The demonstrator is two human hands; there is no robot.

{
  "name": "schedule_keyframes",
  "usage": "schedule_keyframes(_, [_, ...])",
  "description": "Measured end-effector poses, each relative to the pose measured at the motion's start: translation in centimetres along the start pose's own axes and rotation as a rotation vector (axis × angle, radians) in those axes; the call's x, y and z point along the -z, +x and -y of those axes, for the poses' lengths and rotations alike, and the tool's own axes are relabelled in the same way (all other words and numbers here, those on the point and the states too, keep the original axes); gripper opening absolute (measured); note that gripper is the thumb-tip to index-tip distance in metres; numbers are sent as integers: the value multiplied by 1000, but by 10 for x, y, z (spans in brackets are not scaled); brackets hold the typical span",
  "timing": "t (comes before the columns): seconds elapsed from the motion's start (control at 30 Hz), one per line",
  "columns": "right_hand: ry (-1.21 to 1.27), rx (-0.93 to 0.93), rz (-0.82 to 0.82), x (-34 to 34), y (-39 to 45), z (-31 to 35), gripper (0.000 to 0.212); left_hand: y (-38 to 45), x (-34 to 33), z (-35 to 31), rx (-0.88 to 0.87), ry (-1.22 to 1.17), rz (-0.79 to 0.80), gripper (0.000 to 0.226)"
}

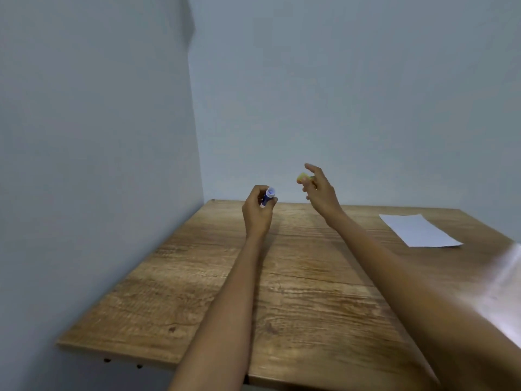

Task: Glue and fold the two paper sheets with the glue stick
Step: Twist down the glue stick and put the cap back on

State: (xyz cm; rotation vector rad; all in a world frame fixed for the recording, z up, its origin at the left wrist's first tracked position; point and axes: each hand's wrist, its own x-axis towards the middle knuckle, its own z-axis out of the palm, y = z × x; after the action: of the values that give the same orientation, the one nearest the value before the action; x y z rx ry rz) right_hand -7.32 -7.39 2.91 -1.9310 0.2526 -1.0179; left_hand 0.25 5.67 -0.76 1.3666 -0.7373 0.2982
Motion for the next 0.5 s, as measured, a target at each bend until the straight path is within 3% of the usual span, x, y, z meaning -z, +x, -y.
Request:
schedule_keyframes(0.2, [297,-108,-1,-4,-23,-10,8,-4,-9,0,20,39,131,18])
schedule_keyframes(0.37, [373,-104,-43,-6,-29,-9,22,-6,-9,0,8,141,189,20])
schedule_keyframes(0.5, [417,-93,-70,-6,-33,-10,18,-10,-10,-2,5,162,226,20])
